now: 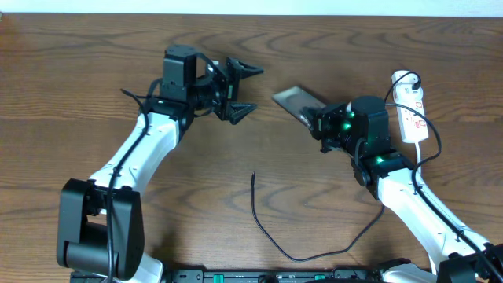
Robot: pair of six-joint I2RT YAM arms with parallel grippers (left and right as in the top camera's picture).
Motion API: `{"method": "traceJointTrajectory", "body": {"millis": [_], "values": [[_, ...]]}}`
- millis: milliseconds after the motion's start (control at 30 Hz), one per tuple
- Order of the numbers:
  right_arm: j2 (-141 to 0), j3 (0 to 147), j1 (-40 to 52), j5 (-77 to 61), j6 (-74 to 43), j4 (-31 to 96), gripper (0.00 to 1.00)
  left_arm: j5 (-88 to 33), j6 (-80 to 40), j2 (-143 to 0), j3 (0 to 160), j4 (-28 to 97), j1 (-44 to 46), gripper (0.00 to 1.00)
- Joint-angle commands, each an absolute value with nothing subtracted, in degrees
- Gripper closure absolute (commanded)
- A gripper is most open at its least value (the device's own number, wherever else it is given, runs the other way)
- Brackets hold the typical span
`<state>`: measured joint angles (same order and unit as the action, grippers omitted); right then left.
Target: Plug charger to phone and switch on socket
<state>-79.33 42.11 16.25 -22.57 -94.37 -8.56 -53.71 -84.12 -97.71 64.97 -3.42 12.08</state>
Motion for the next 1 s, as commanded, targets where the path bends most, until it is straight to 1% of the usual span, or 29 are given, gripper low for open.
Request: {"method": "traceJointTrajectory", "body": {"millis": [0,100,367,567,867,967], "values": [[-78.8,43.0,16.3,-28.3,-98.7,-13.9,0.99,-53.9,-81.2,-96.4,66.6,-3.6,11.0,0.09],[-78.8,43.0,16.3,-30.4,-98.8,-17.2,0.99,-52.9,-81.2,-96.4,66.6,-3.6,11.0,0.09],[-78.8,43.0,16.4,-29.9,-99.9,-17.4,0.99,-49.0,-81.2,-96.4,66.6,-3.6,12.1,0.10],[-78.8,43.0,17.4,-29.9,-103.5,-17.4,0.99,-45.5,-81.3,-96.4,66.6,-3.6,14.3,0.10],[-78.8,43.0,20.0,-27.1,-108.7,-17.5,0.99,-42.1,-84.6,-96.4,66.6,-4.3,16.9,0.10],[-78.8,43.0,20.6,-27.1,-109.2,-19.4,0.99,-40.9,-84.8,-96.4,66.6,-4.3,17.3,0.10]]}}
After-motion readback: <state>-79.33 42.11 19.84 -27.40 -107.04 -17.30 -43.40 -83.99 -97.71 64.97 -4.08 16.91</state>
